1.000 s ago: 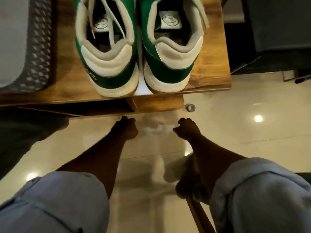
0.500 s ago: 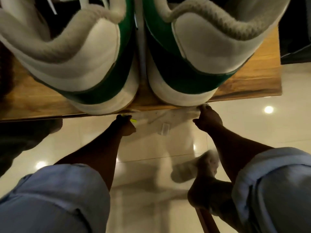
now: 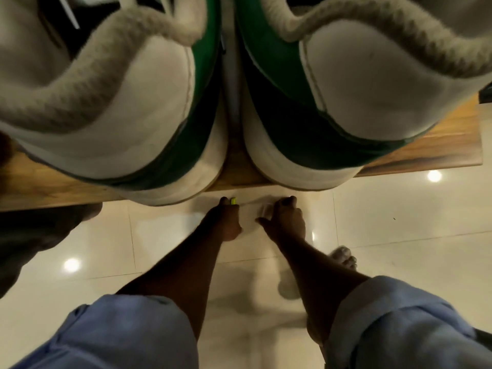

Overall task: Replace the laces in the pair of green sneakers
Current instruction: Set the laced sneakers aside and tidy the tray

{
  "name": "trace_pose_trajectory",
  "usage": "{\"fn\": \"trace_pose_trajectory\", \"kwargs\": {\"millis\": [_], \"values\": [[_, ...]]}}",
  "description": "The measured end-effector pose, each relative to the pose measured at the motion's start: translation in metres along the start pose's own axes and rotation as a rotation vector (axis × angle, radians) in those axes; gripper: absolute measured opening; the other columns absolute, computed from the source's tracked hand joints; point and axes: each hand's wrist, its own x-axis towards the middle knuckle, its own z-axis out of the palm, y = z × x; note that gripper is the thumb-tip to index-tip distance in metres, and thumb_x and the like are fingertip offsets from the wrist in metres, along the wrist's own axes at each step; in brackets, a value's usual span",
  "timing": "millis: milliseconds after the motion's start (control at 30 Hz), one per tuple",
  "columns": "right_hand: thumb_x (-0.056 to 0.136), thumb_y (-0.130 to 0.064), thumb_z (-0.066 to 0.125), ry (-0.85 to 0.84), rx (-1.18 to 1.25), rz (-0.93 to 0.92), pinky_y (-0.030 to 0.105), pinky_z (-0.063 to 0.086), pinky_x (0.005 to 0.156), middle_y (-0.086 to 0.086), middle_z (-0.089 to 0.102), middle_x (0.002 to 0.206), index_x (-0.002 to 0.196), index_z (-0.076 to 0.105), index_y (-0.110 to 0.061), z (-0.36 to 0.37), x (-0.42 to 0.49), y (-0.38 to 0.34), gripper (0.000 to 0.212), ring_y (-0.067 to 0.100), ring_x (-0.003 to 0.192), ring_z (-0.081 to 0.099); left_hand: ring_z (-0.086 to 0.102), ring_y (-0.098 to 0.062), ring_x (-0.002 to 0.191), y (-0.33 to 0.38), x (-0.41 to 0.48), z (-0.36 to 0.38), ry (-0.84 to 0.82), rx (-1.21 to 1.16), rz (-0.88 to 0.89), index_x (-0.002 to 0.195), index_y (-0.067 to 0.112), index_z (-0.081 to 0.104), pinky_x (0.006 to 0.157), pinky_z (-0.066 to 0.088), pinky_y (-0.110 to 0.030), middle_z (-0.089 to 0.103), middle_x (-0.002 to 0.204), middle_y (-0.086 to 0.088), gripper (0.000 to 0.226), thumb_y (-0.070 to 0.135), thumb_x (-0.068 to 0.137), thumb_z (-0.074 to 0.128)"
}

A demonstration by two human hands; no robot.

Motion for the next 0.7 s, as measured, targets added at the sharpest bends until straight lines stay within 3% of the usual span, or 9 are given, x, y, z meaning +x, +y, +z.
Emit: {"fn": "trace_pose_trajectory", "kwargs": {"millis": [100, 200, 367, 500, 633, 700], "values": [[0.075, -0.038, 0.093, 0.07, 0.176, 0.149, 0.035, 0.054, 0.074, 0.007, 0.054, 0.135, 0.146, 0.036, -0.019, 0.012, -0.003, -0.013, 0.093, 0.033, 0.114, 0.063, 0.05, -0.035, 0.138, 0.003, 0.0, 0.008, -0.011, -0.007, 0.046, 0.159, 0.015, 0.035, 0.115, 0.043, -0.043, 0.027, 0.163, -0.011, 0.074, 0.031, 0.096, 0.071], [0.082, -0.03, 0.088, 0.102, 0.156, 0.141, 0.033, 0.052, 0.073, 0.006, 0.055, 0.133, 0.142, 0.04, -0.018, 0.016, 0.0, -0.015, 0.078, 0.029, 0.11, 0.062, 0.05, -0.034, 0.138, 0.004, -0.002, 0.009, -0.004, 0.028, 0.074, 0.152, 0.014, 0.046, 0.114, 0.045, -0.042, 0.038, 0.159, -0.013, 0.063, 0.03, 0.097, 0.071], [0.082, -0.038, 0.086, 0.052, 0.006, 0.001, 0.038, 0.059, 0.089, 0.005, 0.054, 0.137, 0.146, 0.045, -0.013, -0.004, -0.01, -0.023, 0.079, 0.03, 0.119, 0.059, 0.066, -0.029, 0.119, 0.017, -0.015, -0.005, 0.156, -0.059, -0.036, 0.127, 0.01, 0.069, 0.102, 0.053, -0.036, 0.07, 0.128, -0.011, 0.033, 0.029, 0.101, 0.063], [0.085, -0.041, 0.081, 0.075, -0.09, -0.149, 0.039, 0.056, 0.094, 0.008, 0.048, 0.139, 0.138, 0.056, -0.011, -0.036, -0.05, -0.039, 0.066, 0.033, 0.116, 0.058, 0.066, -0.029, 0.118, 0.036, -0.054, -0.035, 0.269, -0.175, -0.046, 0.116, 0.013, 0.075, 0.101, 0.052, -0.037, 0.073, 0.121, -0.007, 0.027, 0.031, 0.1, 0.061], [0.083, -0.048, 0.075, 0.149, -0.163, -0.284, 0.038, 0.055, 0.085, 0.015, 0.052, 0.133, 0.128, 0.06, -0.004, -0.075, -0.11, -0.053, 0.065, 0.036, 0.102, 0.062, 0.07, -0.029, 0.103, 0.053, -0.119, -0.074, 0.393, -0.277, -0.064, 0.088, 0.015, 0.073, 0.083, 0.053, -0.034, 0.075, 0.103, -0.006, 0.02, 0.029, 0.093, 0.059], [0.082, -0.053, 0.073, 0.199, -0.161, -0.328, 0.04, 0.055, 0.086, 0.015, 0.052, 0.135, 0.132, 0.059, -0.005, -0.1, -0.143, -0.065, 0.071, 0.038, 0.103, 0.062, 0.069, -0.029, 0.095, 0.059, -0.16, -0.096, 0.472, -0.364, -0.06, 0.084, 0.017, 0.07, 0.076, 0.051, -0.031, 0.075, 0.099, -0.005, 0.019, 0.031, 0.09, 0.059]]}}
